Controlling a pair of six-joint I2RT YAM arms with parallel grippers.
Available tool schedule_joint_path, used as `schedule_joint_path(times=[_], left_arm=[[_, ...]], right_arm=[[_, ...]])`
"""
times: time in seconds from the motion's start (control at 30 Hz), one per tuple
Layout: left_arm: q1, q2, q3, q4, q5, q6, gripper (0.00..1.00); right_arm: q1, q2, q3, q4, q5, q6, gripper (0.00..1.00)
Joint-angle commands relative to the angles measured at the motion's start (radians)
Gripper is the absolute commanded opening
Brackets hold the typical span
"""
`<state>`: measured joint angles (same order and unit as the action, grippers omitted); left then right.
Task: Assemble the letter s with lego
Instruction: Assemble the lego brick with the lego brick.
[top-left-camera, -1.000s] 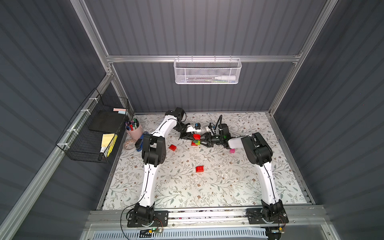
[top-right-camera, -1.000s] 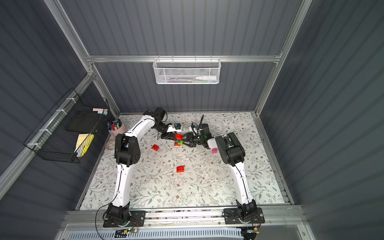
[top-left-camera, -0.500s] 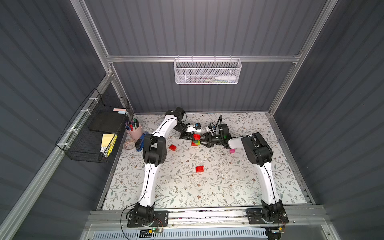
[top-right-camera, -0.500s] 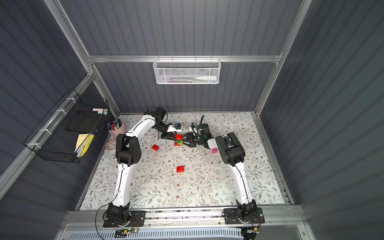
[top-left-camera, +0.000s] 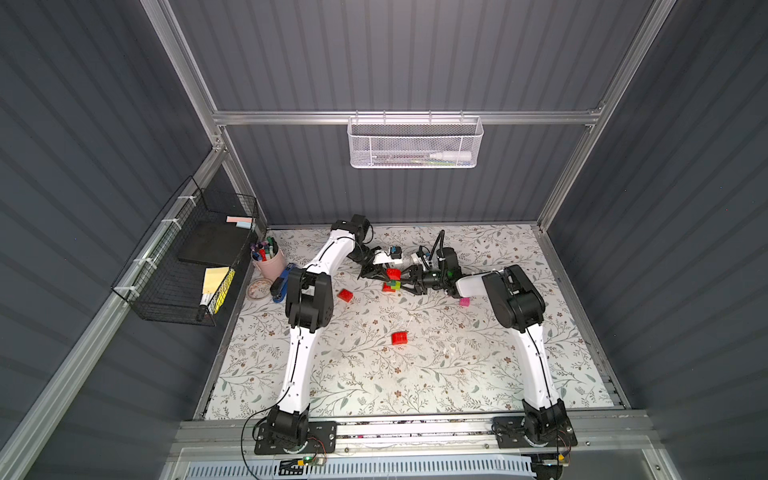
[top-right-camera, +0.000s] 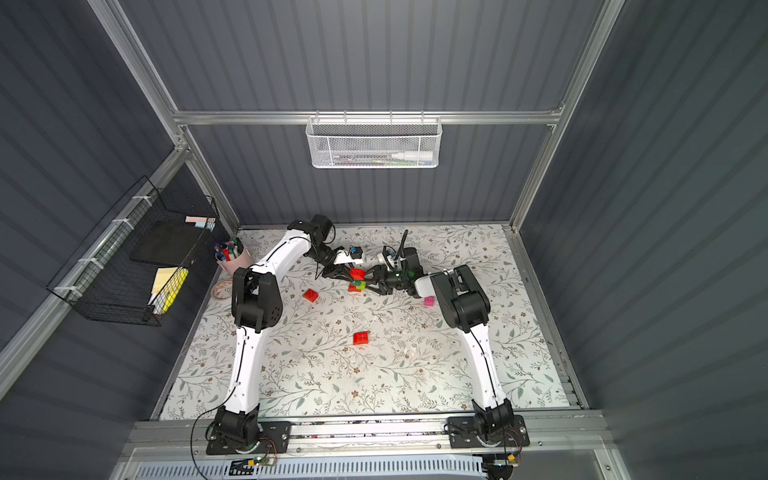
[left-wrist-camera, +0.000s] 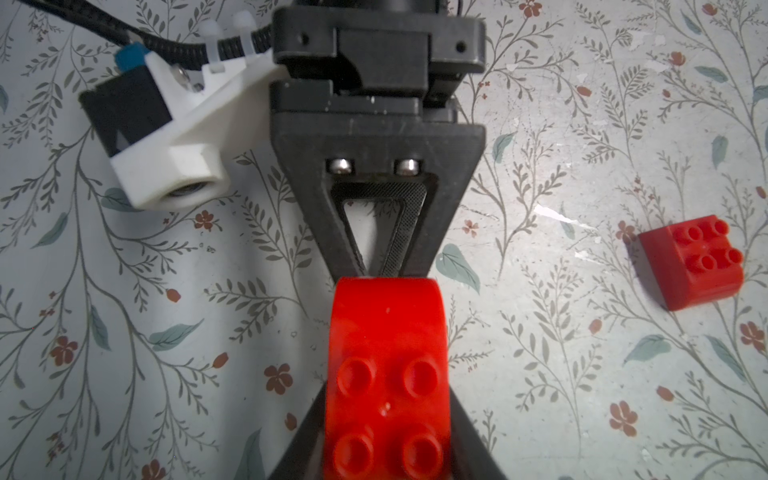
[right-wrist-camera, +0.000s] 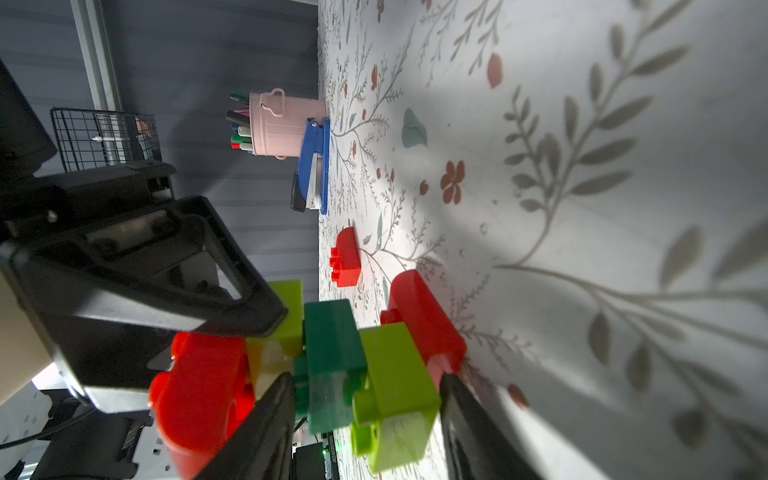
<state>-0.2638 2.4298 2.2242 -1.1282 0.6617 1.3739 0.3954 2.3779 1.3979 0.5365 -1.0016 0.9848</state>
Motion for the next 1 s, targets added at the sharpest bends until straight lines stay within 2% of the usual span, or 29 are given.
schedule_joint_path(times=[0.0,0.3,0.97], left_arm=[[-0.011,0.080,-0.027,-0.002,-0.096,0.010,0.20],[-0.012,0.080,-0.032,0.004,-0.097,0.007,0.20],[-0.018,0.054,-0.031,0.022,-0.056,0.017,0.24]], right_arm=[[-0.007,0.082,-0.060,-0.118,0.037,0.001,0.57],[-0.010,0.078,-0.077,-0.023,0.017,0.049,0.57],[-0.022,0.080,-0.107,0.046,0.009,0.083,0.60]])
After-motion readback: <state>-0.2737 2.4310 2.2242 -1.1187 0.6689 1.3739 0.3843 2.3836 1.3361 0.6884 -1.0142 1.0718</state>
